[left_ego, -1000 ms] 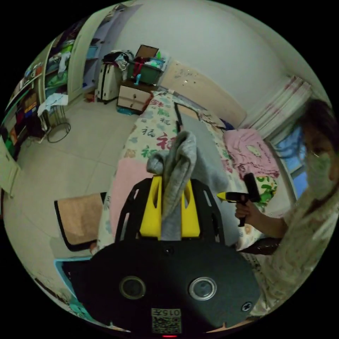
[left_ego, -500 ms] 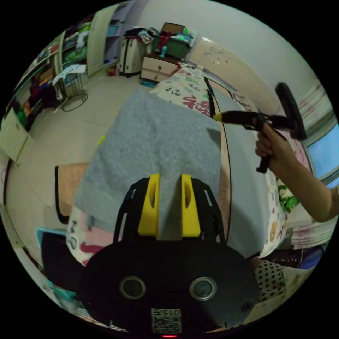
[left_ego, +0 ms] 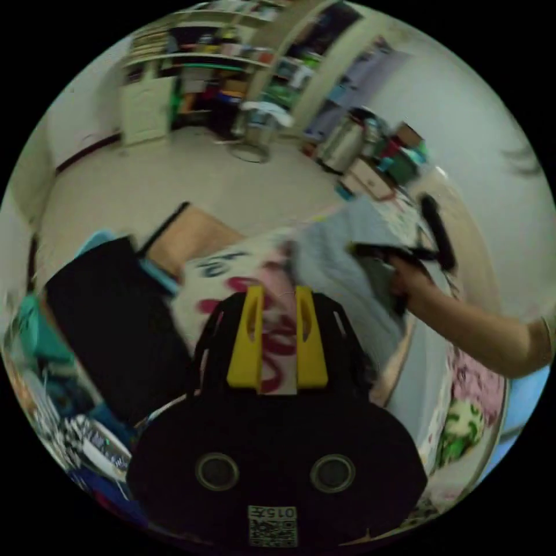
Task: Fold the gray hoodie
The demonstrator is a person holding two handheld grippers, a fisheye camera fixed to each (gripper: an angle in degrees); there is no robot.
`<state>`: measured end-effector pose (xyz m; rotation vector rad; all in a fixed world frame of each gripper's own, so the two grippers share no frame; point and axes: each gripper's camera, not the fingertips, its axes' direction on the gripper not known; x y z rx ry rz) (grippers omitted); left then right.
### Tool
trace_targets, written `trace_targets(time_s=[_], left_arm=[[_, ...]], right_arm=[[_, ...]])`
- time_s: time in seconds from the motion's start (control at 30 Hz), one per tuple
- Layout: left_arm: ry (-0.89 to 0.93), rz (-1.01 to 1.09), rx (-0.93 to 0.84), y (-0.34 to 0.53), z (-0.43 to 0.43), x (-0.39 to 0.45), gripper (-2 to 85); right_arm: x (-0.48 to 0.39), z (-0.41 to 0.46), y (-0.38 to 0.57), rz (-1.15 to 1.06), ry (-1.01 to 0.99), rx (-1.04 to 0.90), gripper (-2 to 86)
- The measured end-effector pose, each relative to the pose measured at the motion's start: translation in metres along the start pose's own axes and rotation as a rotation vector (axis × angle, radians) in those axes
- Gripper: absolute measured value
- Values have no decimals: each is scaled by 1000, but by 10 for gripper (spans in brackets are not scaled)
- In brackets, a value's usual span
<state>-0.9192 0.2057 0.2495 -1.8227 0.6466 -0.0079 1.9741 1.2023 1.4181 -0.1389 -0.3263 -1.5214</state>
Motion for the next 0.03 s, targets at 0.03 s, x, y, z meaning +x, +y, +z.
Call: trace_targets(time_s=[0.03], left_arm=[[-39,-58,-3,2,-5,-24,127]], right_arm=[[-13,13,9,-23,52,22,-8]])
